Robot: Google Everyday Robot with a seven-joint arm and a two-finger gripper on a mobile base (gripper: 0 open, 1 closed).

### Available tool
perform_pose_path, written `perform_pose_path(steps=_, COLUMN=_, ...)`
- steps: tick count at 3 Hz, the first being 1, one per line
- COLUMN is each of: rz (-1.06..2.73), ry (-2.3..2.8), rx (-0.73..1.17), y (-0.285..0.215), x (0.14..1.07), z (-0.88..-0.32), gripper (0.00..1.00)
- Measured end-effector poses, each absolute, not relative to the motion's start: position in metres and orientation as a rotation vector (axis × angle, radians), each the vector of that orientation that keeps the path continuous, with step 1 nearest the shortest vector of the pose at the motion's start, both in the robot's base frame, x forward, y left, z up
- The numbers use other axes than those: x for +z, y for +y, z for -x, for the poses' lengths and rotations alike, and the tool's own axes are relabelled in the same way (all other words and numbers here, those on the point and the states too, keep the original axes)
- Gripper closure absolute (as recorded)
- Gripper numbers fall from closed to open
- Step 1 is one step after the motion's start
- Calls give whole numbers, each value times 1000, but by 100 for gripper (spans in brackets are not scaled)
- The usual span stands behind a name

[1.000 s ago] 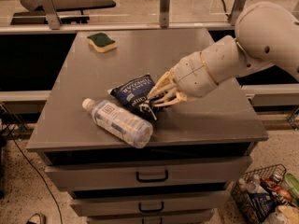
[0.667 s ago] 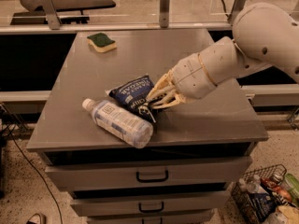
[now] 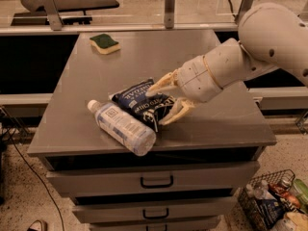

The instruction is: Move blue chip bag near blue plastic bottle

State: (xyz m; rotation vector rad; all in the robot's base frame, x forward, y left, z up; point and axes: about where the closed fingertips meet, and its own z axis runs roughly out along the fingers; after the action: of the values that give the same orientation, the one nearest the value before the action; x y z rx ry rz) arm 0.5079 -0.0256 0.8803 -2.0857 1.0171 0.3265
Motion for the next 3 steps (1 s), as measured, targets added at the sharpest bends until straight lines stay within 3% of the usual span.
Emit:
perform_pose_path(steps=1, rz=2070, ry=1015, rx=267, y=-30, x=890, z=-517, gripper=0)
perform_pose_path(steps=3, rz=1847, ry=1046, rx=44, y=-86, x=984, z=-584, gripper=0)
